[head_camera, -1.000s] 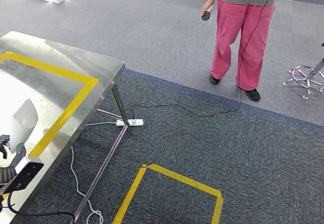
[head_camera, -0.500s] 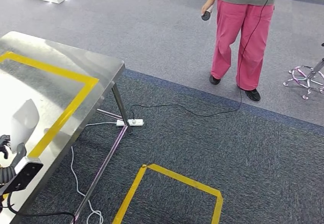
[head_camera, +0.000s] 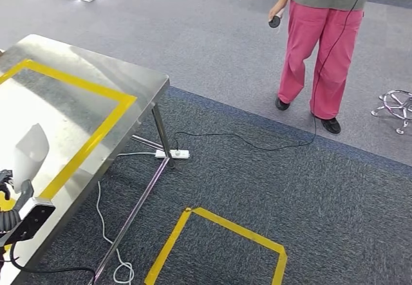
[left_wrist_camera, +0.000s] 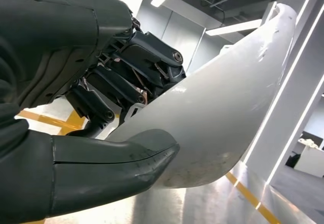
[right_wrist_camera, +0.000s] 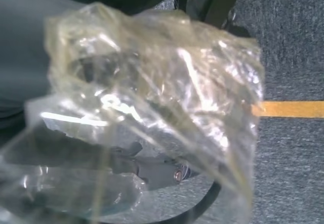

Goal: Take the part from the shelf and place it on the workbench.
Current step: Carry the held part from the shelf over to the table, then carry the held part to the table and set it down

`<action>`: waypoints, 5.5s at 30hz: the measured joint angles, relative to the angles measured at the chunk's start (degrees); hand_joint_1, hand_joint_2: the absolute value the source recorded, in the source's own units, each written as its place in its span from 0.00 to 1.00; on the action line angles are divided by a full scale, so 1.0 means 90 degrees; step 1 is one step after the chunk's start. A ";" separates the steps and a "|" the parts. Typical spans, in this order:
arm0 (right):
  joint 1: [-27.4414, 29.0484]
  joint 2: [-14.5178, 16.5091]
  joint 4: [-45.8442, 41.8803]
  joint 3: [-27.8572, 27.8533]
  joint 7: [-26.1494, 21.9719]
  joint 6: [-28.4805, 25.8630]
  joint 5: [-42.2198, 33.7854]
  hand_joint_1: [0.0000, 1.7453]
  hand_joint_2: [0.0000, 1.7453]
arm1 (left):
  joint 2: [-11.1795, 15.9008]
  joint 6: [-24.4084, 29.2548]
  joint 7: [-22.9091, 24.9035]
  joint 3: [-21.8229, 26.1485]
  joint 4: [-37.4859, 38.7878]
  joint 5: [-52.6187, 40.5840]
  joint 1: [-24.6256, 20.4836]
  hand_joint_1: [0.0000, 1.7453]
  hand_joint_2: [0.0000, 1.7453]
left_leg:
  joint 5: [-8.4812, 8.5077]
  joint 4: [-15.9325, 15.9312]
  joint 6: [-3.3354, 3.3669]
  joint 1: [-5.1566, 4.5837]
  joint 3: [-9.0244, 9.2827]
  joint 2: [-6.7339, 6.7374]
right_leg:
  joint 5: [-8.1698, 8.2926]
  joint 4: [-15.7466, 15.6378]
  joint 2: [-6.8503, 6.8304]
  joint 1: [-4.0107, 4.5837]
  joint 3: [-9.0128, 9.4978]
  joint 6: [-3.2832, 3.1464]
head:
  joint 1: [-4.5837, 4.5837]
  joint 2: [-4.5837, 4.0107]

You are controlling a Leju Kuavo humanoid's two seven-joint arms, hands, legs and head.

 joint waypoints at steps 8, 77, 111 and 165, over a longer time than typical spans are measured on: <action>0.0004 -0.0002 -0.0001 0.0003 -0.0001 -0.0004 -0.0005 0.00 0.00 | 0.0013 0.0014 0.0004 0.0007 -0.0002 -0.0006 0.0003 1.00 1.00 | -0.0331 0.0583 -0.0298 0.0044 -0.0254 -0.0054 | 0.0217 -0.0779 0.0003 0.0037 0.0445 -0.0345 | -0.0020 0.0000; -0.0020 -0.0017 -0.0001 0.0038 -0.0002 0.0009 -0.0102 0.00 0.00 | 0.0022 0.0041 0.0057 0.0032 -0.0039 -0.0071 -0.0029 1.00 1.00 | -0.0376 0.0232 -0.0018 -0.0029 0.0103 -0.0102 | 0.0343 -0.0594 0.0027 0.0124 0.0072 -0.0248 | -0.0033 0.0000; -0.0027 0.0021 -0.0010 0.0291 0.0087 -0.0140 -0.0114 0.00 0.00 | 0.0035 -0.0320 0.0180 0.0090 -0.0095 0.0263 0.0001 1.00 1.00 | -0.0376 -0.0019 -0.0396 0.0319 0.0416 -0.0560 | 0.0179 -0.0382 0.0395 -0.0318 0.0146 0.0319 | 0.0104 0.0000; -0.0093 0.0113 -0.0001 0.0373 0.0162 -0.0132 -0.0222 0.00 0.00 | -0.0085 -0.0614 0.0035 0.0849 -0.0137 0.0630 0.0313 1.00 1.00 | -0.0131 0.0328 -0.0056 0.0078 -0.0257 -0.0057 | -0.0759 0.0570 -0.0082 -0.0019 -0.0066 -0.0001 | -0.0132 0.0000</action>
